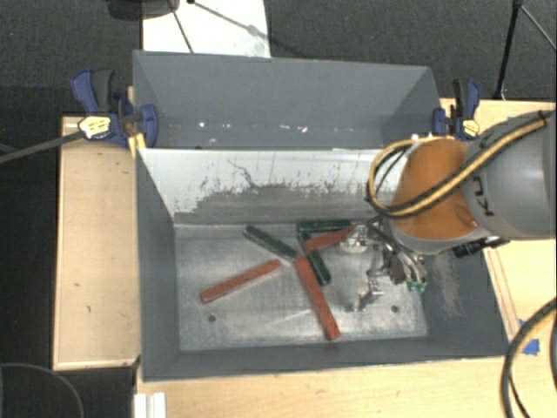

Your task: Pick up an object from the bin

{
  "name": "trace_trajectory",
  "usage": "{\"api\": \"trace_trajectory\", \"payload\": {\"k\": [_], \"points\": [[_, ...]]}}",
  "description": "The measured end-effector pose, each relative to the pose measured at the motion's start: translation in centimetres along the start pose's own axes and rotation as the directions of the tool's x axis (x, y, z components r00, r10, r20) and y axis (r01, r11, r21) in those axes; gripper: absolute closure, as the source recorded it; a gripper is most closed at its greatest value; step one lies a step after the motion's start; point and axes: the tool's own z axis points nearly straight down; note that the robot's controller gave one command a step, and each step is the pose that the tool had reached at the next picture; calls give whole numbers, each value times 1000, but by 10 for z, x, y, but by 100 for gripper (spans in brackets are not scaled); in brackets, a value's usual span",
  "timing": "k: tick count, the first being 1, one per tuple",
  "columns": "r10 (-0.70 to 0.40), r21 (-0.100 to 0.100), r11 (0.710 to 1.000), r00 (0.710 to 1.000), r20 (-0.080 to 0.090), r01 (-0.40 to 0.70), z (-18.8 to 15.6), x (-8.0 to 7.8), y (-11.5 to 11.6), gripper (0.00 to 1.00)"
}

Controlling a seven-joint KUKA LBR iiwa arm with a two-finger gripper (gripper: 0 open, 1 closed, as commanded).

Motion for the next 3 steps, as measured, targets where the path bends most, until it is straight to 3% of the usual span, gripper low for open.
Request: {"api": "trace_trajectory", "payload": {"k": [1,2,3], "points": [[49,10,999,998,-30,-49,0,-37,47,0],[279,1,960,960,-6,-279,-10,-14,61,100],[277,1,961,961,-6,-277,-10,-14,61,100]]}}
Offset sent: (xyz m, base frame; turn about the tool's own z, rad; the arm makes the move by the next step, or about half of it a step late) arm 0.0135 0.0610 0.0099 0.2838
